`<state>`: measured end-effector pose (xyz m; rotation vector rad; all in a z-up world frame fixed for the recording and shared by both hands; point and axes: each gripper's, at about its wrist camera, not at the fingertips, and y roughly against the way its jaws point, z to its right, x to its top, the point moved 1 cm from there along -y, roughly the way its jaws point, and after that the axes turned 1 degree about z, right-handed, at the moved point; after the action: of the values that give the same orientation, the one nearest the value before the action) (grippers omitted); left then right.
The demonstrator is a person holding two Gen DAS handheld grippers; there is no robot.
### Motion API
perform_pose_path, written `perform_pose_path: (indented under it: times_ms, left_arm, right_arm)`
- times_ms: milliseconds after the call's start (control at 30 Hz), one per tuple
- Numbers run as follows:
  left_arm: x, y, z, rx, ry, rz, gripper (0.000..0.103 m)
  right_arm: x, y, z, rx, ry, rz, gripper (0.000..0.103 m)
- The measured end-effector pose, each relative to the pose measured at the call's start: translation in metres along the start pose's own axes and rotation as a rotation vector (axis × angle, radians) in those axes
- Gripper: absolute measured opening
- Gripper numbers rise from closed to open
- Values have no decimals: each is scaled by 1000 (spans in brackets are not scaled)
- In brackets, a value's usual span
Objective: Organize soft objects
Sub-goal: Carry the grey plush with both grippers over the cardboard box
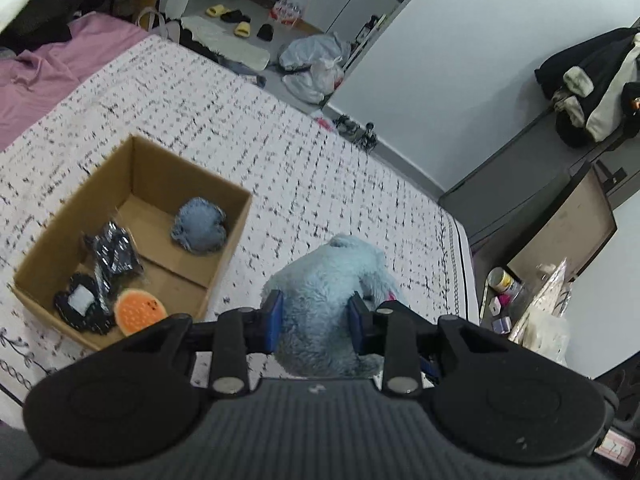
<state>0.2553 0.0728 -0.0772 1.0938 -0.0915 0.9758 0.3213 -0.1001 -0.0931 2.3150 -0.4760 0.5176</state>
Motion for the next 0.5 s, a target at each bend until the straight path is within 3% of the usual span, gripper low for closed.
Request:
perform_pose_path:
  times_ms: [500]
  left_arm:
    - [30,22,-51,18,16,67,30]
  right_arm:
    - [-16,-41,-54,-4,62,-37,22]
